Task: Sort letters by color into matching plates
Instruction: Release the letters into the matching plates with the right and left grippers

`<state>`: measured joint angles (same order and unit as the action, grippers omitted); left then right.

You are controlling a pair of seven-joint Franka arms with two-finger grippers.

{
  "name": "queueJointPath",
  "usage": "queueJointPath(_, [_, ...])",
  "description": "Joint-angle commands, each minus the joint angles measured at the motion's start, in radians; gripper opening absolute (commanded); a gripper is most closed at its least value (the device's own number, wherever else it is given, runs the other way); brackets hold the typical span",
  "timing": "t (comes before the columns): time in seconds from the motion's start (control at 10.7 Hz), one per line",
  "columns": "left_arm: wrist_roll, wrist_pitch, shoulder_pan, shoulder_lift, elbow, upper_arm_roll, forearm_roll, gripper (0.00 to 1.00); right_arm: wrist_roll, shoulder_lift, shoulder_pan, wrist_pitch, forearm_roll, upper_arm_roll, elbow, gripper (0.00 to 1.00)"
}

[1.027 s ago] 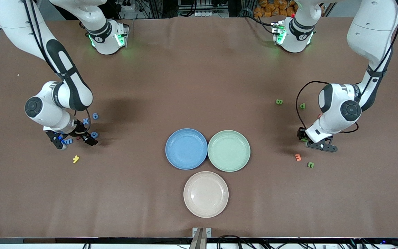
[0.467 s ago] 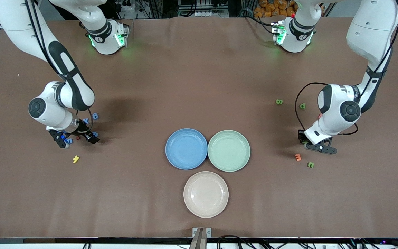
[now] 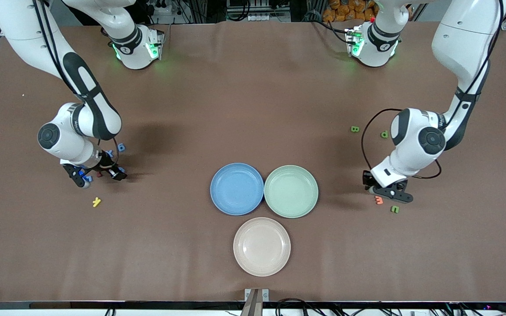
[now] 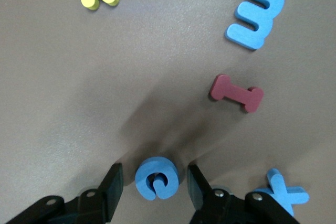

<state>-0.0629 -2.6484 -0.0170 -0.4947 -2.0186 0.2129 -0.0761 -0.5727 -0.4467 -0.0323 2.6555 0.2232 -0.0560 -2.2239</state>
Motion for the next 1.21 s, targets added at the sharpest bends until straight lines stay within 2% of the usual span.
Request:
queueJointPath(0.0, [0.125, 0.039, 0.054, -0.013, 0.060, 0.055, 0.016, 0.00, -0.007, 0.006, -0.009, 0.020, 0.019, 0.002, -0.026, 0.48])
queueJointPath(0.19, [0.231, 0.042, 0.121, -0.015, 0.081, 0.063, 0.016, 0.00, -0.006, 0.006, -0.009, 0.018, 0.019, 0.002, -0.026, 0.39])
queueJointPath(0.28, [0.274, 0.042, 0.158, -0.028, 0.099, 0.062, 0.015, 0.00, -0.006, 0.008, -0.017, 0.018, 0.019, 0.002, -0.026, 0.32])
queueJointPath(0.56, [0.356, 0.042, 0.230, -0.088, 0.185, 0.062, 0.015, 0.00, -0.004, 0.005, -0.027, 0.017, 0.018, 0.002, -0.025, 0.24])
queueJointPath(0.84, [0.417, 0.042, 0.273, -0.145, 0.228, 0.062, 0.012, 0.00, 0.054, 0.028, -0.044, 0.003, 0.010, 0.013, -0.002, 0.20])
queueJointPath(1.03, [0.454, 0.042, 0.289, -0.180, 0.256, 0.062, 0.007, 0.00, 0.140, 0.062, -0.061, -0.085, 0.008, 0.025, 0.053, 0.20])
queueJointPath(1.12, [0.466, 0.042, 0.296, -0.186, 0.265, 0.060, 0.004, 0.07, 0.157, 0.065, -0.079, -0.138, 0.005, 0.039, 0.094, 0.20])
